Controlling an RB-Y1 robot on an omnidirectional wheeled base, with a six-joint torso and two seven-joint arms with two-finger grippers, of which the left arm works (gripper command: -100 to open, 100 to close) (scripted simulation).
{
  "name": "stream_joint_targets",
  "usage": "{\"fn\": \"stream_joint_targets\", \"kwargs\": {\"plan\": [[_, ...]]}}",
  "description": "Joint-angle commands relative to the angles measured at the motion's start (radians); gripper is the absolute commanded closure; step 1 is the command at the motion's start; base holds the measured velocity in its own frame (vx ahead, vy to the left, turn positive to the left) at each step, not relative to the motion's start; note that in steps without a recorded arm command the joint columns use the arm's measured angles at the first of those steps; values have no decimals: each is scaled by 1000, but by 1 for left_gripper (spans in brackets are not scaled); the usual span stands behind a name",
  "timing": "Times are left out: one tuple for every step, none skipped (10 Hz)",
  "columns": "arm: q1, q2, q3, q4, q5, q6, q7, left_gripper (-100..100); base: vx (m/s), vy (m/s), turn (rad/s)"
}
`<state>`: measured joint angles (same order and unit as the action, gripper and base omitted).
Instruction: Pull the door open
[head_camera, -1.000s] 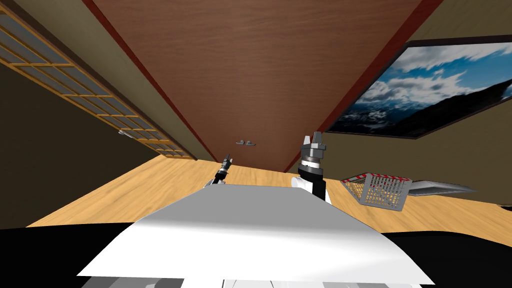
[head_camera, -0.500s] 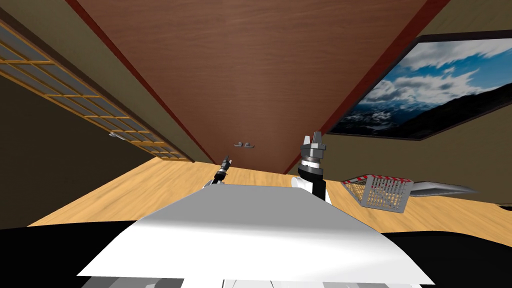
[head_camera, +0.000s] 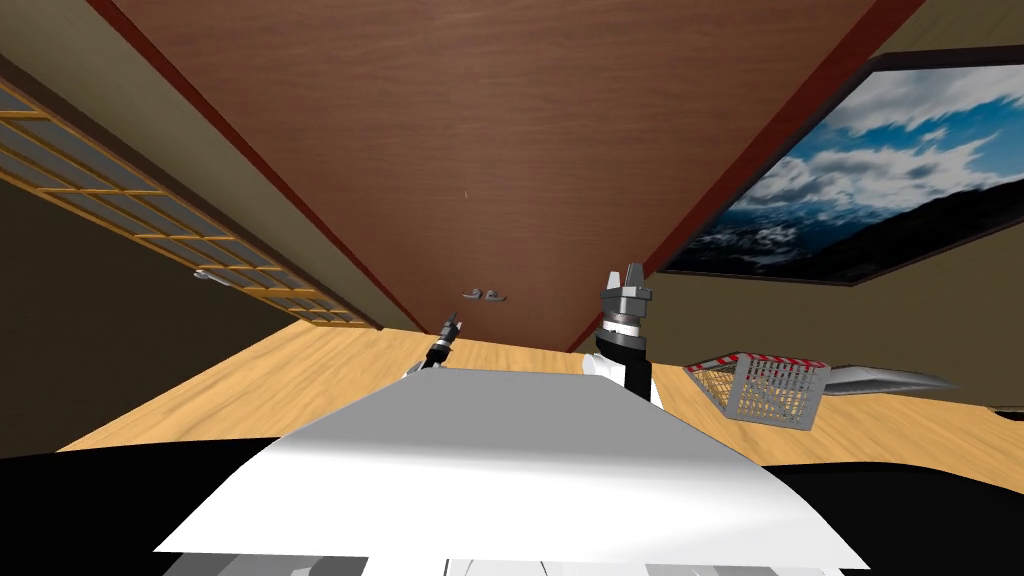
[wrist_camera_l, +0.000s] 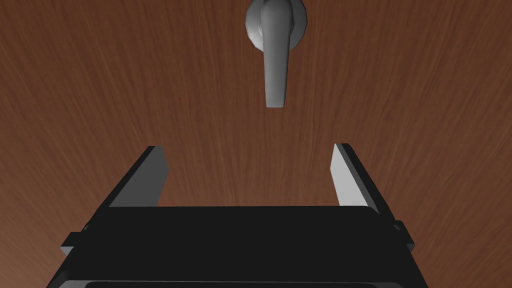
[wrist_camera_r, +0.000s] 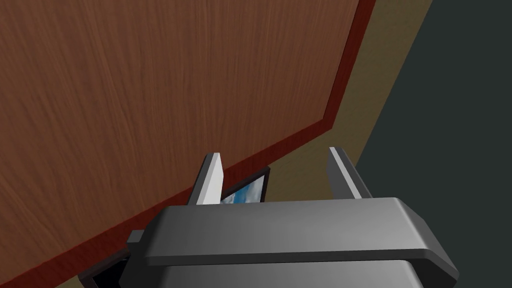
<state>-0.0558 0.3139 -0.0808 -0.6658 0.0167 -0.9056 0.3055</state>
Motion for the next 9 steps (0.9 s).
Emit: {"fn": "stream_joint_targets", "kwargs": {"plan": [[-10,6,-2,29,2,-10,7,-100,87,-31,-10],[-18,10,-3,52,4,-18,10,-100,72,-28,-23],[-27,13,-5,75,5,-26,14,-100,103,-20,-23],[-36,17,-7,101,7,-35,18,-100,113,-31,-30],[-33,14,-5,89,6,-31,15,-100,46,-16,-3],[-24,20,24,98,17,-24,2,-100,22,2,-107],[-19,23,42,103,23,-19,-7,-100,32,16,-147],[-15,25,63,108,31,-13,-17,-100,39,29,-117],[-10,26,86,113,38,-7,-29,-100,44,34,-119]]}}
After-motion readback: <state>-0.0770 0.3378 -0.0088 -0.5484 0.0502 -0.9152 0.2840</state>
